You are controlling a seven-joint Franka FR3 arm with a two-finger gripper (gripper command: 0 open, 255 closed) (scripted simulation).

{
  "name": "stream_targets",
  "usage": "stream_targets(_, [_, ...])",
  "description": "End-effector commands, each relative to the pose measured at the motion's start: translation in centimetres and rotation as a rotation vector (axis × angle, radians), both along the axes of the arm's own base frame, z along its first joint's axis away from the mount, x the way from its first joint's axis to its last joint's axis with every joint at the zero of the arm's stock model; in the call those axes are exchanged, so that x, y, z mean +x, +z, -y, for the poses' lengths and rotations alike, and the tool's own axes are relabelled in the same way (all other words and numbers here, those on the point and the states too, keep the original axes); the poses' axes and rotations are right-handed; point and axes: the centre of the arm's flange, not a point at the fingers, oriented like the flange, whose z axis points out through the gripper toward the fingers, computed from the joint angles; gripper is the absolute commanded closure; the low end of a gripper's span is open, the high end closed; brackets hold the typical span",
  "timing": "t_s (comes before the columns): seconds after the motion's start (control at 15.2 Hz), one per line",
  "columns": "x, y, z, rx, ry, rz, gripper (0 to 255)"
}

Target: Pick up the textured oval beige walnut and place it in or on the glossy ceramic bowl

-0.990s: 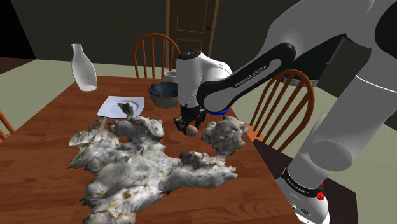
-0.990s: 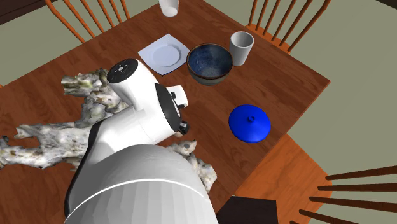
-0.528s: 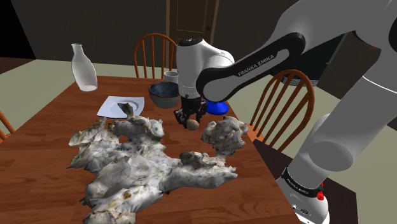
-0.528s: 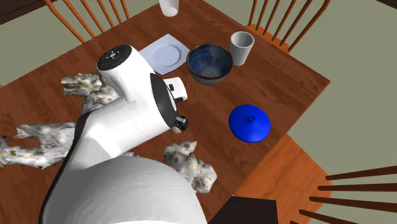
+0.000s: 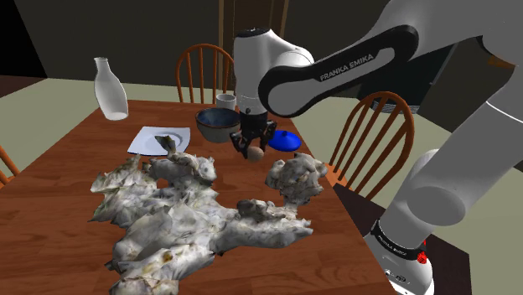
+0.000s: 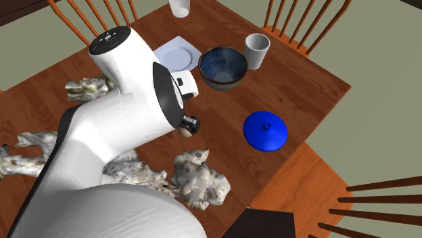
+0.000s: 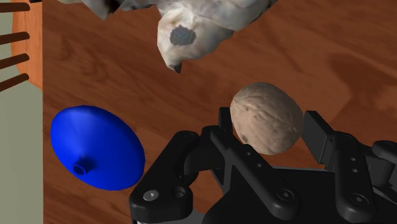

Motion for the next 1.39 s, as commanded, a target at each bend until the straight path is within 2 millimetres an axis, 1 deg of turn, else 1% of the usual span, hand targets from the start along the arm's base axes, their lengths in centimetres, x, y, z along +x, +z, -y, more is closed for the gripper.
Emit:
stream_targets(0.0, [0.0,1.0,-0.1,0.0,0.0,0.0,255])
stream_targets(0.92, [0.0,8.4,-0.1,0.0,0.0,0.0,255])
stream_targets(0.99, [0.0,8.5,-0.1,0.0,0.0,0.0,255])
stream_targets(1.32, [6.2,8.8,2.2,0.0,0.0,0.0,255])
